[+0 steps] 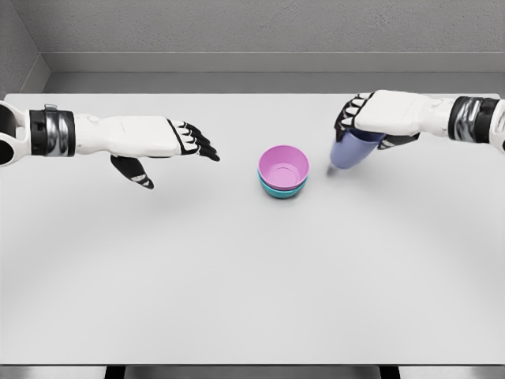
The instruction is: Stacking bowl and cup with both arms
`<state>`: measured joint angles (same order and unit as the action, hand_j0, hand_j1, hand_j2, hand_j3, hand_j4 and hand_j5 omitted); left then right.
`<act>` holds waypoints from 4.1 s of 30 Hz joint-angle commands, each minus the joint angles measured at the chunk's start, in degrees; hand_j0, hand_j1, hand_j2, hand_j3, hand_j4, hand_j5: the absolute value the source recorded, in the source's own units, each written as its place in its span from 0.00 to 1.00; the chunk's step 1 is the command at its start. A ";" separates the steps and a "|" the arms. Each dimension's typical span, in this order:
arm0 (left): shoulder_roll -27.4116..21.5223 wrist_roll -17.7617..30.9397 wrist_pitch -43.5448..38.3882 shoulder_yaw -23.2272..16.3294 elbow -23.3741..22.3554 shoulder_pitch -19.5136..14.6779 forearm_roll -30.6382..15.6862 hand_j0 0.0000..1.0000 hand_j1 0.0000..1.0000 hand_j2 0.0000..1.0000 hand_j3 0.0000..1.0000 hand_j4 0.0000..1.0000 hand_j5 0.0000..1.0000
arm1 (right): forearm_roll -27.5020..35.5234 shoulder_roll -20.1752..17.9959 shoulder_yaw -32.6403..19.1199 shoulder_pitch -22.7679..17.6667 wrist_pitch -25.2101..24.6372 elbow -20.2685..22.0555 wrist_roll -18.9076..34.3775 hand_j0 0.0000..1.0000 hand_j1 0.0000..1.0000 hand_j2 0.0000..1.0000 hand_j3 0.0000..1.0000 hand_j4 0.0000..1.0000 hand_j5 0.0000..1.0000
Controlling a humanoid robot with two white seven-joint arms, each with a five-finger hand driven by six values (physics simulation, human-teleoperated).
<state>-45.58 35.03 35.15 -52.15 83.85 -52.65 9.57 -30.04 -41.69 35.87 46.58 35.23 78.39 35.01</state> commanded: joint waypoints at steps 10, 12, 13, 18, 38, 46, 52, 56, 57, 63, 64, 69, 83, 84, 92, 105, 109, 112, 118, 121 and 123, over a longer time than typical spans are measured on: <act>-0.03 -0.03 -0.15 0.12 0.00 0.00 -0.34 1.00 1.00 1.00 1.00 1.00 1.00 | 4.20 0.03 -0.80 0.09 -0.23 5.63 -0.01 0.55 0.55 0.55 0.55 0.55 0.55; -0.03 -0.03 -0.15 0.12 0.00 -0.09 -0.34 1.00 1.00 1.00 1.00 1.00 1.00 | 4.20 0.12 1.13 0.09 -0.23 8.53 -0.01 0.55 0.55 0.55 0.55 0.55 0.55; -0.03 -0.03 -0.15 0.12 0.00 0.00 -0.34 1.00 1.00 1.00 1.00 1.00 1.00 | 4.20 0.12 1.22 0.09 -0.23 10.02 -0.01 0.55 0.55 0.55 0.55 0.55 0.55; -0.12 -0.03 -0.15 0.12 0.00 0.00 -0.34 1.00 1.00 1.00 1.00 1.00 1.00 | 4.90 -0.50 0.61 0.09 -0.23 13.98 -0.01 0.56 0.56 0.56 0.56 0.56 0.56; -0.12 -0.03 -0.15 0.12 0.00 -0.09 -0.34 1.00 1.00 1.00 1.00 1.00 1.00 | 5.52 0.38 1.58 0.44 -0.23 16.62 -0.01 0.58 0.58 0.58 0.58 0.58 0.58; -0.21 -0.03 -0.15 0.12 0.00 -0.09 -0.34 1.00 1.00 1.00 1.00 1.00 1.00 | 5.43 1.61 3.16 0.79 -0.23 16.53 -0.01 0.58 0.58 0.58 0.58 0.58 0.58; -0.30 -0.03 -0.15 0.12 0.00 -0.09 -0.34 1.00 1.00 1.00 1.00 1.00 1.00 | 5.34 2.23 3.16 0.88 -0.23 16.01 -0.01 0.58 0.58 0.58 0.58 0.58 0.58; -0.30 -0.03 -0.15 0.12 0.00 -0.09 -0.34 1.00 1.00 1.00 1.00 1.00 1.00 | 5.08 2.93 3.24 0.79 -0.23 15.39 -0.01 0.58 0.58 0.58 0.58 0.58 0.58; -0.30 -0.03 -0.15 0.12 0.00 -0.09 -0.34 1.00 1.00 1.00 1.00 1.00 1.00 | 4.99 3.11 3.24 0.79 -0.23 15.30 -0.01 0.58 0.58 0.58 0.58 0.58 0.58; -0.30 -0.03 -0.15 0.12 0.00 -0.09 -0.34 1.00 1.00 1.00 1.00 1.00 1.00 | 4.64 4.16 3.24 0.88 -0.23 12.93 -0.01 0.58 0.58 0.58 0.58 0.58 0.58; -0.30 -0.03 -0.15 0.12 0.00 -0.09 -0.34 1.00 1.00 1.00 1.00 1.00 1.00 | 4.55 4.16 3.24 0.79 -0.23 12.58 -0.01 0.58 0.58 0.58 0.58 0.58 0.58; -0.30 -0.03 -0.15 0.12 0.00 -0.09 -0.34 1.00 1.00 1.00 1.00 1.00 1.00 | 4.55 4.16 3.42 0.62 -0.23 12.49 -0.01 0.58 0.58 0.58 0.58 0.58 0.58; -0.56 -0.03 -0.15 0.12 0.00 -0.09 -0.34 1.00 1.00 1.00 1.00 1.00 1.00 | 4.46 4.34 3.51 0.26 -0.23 10.56 -0.01 0.58 0.58 0.58 0.58 0.58 0.58; -0.56 -0.03 -0.15 0.12 0.00 -0.09 -0.34 1.00 1.00 1.00 1.00 1.00 1.00 | 4.46 4.34 3.51 0.44 -0.23 10.47 -0.01 0.58 0.58 0.58 0.58 0.58 0.58; -0.47 -0.03 -0.15 0.12 0.00 -0.09 -0.34 1.00 1.00 1.00 1.00 1.00 1.00 | 4.03 6.18 3.42 0.79 -0.23 9.85 -0.01 0.58 0.58 0.58 0.58 0.58 0.58; -0.56 -0.03 -0.15 0.12 0.00 -0.09 -0.34 1.00 1.00 1.00 1.00 1.00 1.00 | 3.41 6.27 3.42 0.70 -0.23 7.57 -0.01 0.58 0.58 0.58 0.58 0.58 0.58; -0.65 -0.03 -0.15 0.12 0.00 -0.09 -0.34 1.00 1.00 1.00 1.00 1.00 1.00 | 2.44 6.80 3.42 0.70 -0.23 7.13 -0.01 0.58 0.58 0.58 0.58 0.58 0.58; -0.65 -0.03 -0.15 0.12 0.00 -0.09 -0.34 1.00 1.00 1.00 1.00 1.00 1.00 | 2.27 6.89 3.42 0.62 -0.23 7.04 -0.01 0.58 0.58 0.58 0.58 0.58 0.58; -0.65 -0.03 -0.15 0.21 0.00 -0.09 -0.42 1.00 1.00 1.00 1.00 1.00 1.00 | 2.27 7.76 3.51 0.53 -0.23 6.86 -0.01 0.58 0.58 0.58 0.58 0.58 0.58; -0.65 -0.03 -0.15 0.21 0.00 -0.09 -0.42 1.00 1.00 1.00 1.00 1.00 1.00 | 2.27 7.85 3.51 0.26 -0.23 6.78 -0.01 0.58 0.58 0.58 0.58 0.58 0.58; -0.65 -0.03 -0.15 0.21 0.00 -0.09 -0.42 1.00 1.00 1.00 1.00 1.00 1.00 | 2.27 7.85 3.51 0.35 -0.23 6.78 -0.01 0.58 0.58 0.58 0.58 0.58 0.58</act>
<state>-46.20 35.03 35.15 -51.99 83.85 -52.73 9.48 -28.07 -33.85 39.42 46.85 35.18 85.19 35.04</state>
